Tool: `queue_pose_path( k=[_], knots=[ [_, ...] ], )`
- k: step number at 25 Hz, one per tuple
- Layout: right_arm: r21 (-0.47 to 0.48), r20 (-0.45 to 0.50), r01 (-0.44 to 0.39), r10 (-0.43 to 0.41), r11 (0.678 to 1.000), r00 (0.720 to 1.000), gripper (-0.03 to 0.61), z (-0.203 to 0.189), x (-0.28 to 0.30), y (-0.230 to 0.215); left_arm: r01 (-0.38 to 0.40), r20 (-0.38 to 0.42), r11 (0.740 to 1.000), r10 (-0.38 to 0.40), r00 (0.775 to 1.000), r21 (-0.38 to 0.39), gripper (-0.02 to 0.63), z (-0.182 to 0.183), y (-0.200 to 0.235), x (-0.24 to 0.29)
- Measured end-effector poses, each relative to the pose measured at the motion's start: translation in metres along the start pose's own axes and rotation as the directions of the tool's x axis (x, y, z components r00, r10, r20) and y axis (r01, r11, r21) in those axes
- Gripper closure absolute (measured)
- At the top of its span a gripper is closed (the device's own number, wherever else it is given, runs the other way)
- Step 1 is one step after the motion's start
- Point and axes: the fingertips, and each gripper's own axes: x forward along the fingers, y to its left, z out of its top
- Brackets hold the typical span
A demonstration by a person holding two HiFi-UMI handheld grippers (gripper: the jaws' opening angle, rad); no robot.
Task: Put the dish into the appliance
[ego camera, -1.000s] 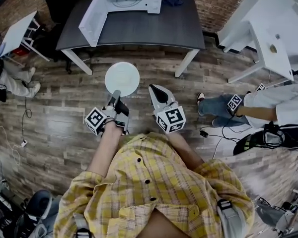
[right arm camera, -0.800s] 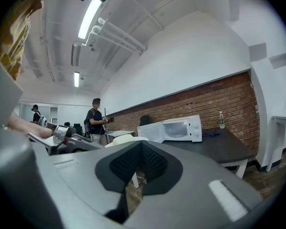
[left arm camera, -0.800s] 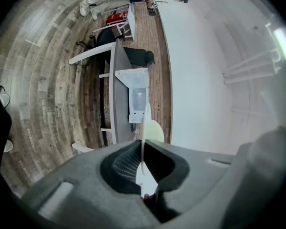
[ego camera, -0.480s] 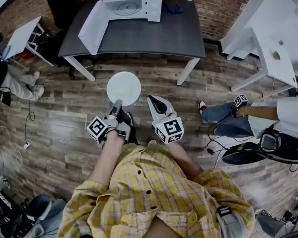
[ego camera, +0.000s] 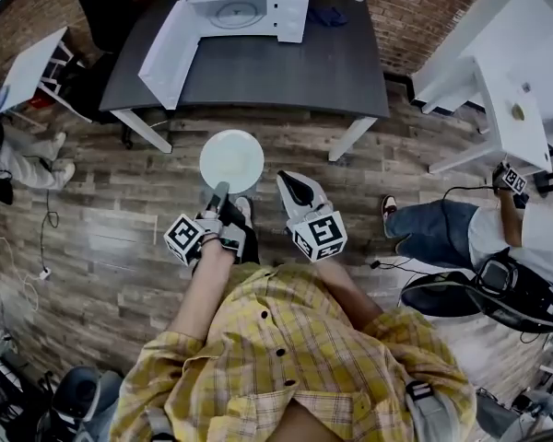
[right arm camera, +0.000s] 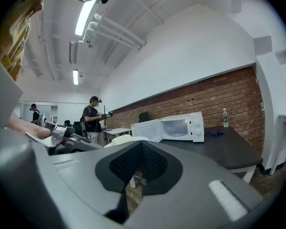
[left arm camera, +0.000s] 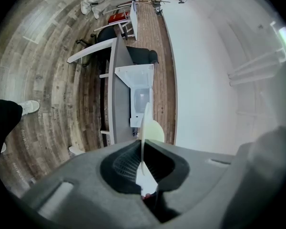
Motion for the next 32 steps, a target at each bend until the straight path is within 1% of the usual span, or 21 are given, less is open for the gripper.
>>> queue_pose_path(
  k=[4,6,10,13,17,20,22,24,28,32],
  knots=[
    [-0.006,-0.007,-0.003,0.003,1.000,1.000,0.573,0.006,0.041,-0.015,0.005,-0.016,1.000,-0.005,1.000,-0.005,0.604,0.022,-0.006,0.035],
    [0.000,-0.013,0.002,-0.002,1.000,1.000,0.573,0.008,0.061,-0.023,-0.015,-0.024,1.000,0.015,1.000,0.005,0.604,0.036,-0.005,0.052],
    [-0.003,-0.018,0.039,-0.039,0.999,0.999,0.574,0.017,0.097,-0.041,-0.044,-0.035,0.999,0.043,0.998,-0.006,0.606,0.062,-0.011,0.084],
    [-0.033,-0.007,0.076,-0.077,0.997,0.997,0.573,0.026,0.123,-0.051,-0.019,-0.047,1.000,0.020,0.999,0.008,0.604,0.084,-0.020,0.108],
    [-0.022,-0.008,0.105,-0.105,0.994,0.994,0.572,0.034,0.156,-0.064,-0.040,-0.072,0.997,0.044,0.996,0.060,0.604,0.111,-0.022,0.131],
    [-0.017,-0.012,0.125,-0.126,0.992,0.992,0.573,0.040,0.180,-0.070,-0.033,-0.090,0.998,0.038,0.995,0.056,0.604,0.129,-0.028,0.152],
    [-0.024,-0.014,0.139,-0.140,0.990,0.990,0.574,0.043,0.191,-0.074,-0.062,-0.101,0.996,0.069,0.993,0.071,0.604,0.139,-0.024,0.160],
    [-0.018,-0.010,0.153,-0.154,0.988,0.988,0.574,0.048,0.204,-0.079,-0.071,-0.114,0.994,0.079,0.990,0.078,0.604,0.148,-0.024,0.169],
    [0.011,-0.002,0.177,-0.177,0.984,0.984,0.574,0.053,0.227,-0.089,-0.068,-0.139,0.994,0.080,0.987,0.087,0.604,0.166,-0.027,0.190],
    [0.021,-0.006,0.194,-0.194,0.981,0.981,0.574,0.052,0.243,-0.096,-0.055,-0.172,0.996,0.067,0.983,0.073,0.604,0.175,-0.029,0.210]
  ],
)
